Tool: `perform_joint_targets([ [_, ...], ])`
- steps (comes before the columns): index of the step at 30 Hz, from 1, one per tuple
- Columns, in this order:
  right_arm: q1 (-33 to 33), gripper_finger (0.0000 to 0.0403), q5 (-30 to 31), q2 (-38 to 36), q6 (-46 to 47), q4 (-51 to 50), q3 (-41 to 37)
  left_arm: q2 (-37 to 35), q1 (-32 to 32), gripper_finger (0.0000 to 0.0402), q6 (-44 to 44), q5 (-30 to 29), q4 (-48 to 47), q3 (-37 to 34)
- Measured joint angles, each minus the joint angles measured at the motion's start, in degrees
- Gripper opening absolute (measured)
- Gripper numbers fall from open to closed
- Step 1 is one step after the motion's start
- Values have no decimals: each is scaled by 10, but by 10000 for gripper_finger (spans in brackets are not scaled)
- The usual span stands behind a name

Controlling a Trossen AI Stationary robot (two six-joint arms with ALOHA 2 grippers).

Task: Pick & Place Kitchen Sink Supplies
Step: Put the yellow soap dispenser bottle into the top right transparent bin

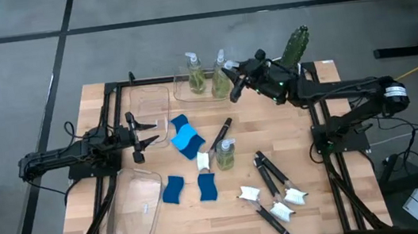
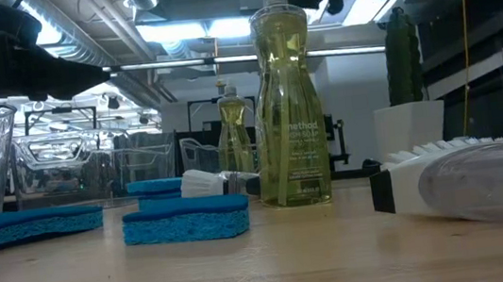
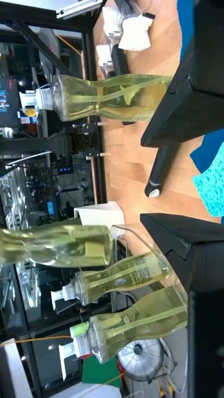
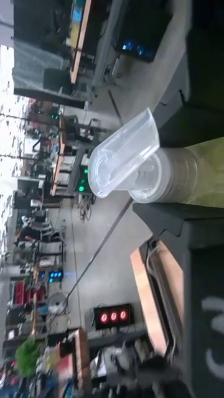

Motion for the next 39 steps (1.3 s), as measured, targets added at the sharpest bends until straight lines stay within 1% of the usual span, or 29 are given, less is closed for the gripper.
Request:
perform_joint_targets([
  [5,-29,120,1,27,-2,10,0,0,0,179,0,0,0,0],
  [10,-49,120,-37,56,11,12,0,0,0,179,0,0,0,0],
  [14,-58,120,-54,77,24,16,0,0,0,180,0,0,0,0],
  [28,-59,122,-52,151,36,14,0,0,0,178,0,0,0,0],
  [32,-59,130,-52,160,48,12,0,0,0,179,0,0,0,0],
  [39,-59,154,-52,159,47,17,2,0,0,178,0,0,0,0],
])
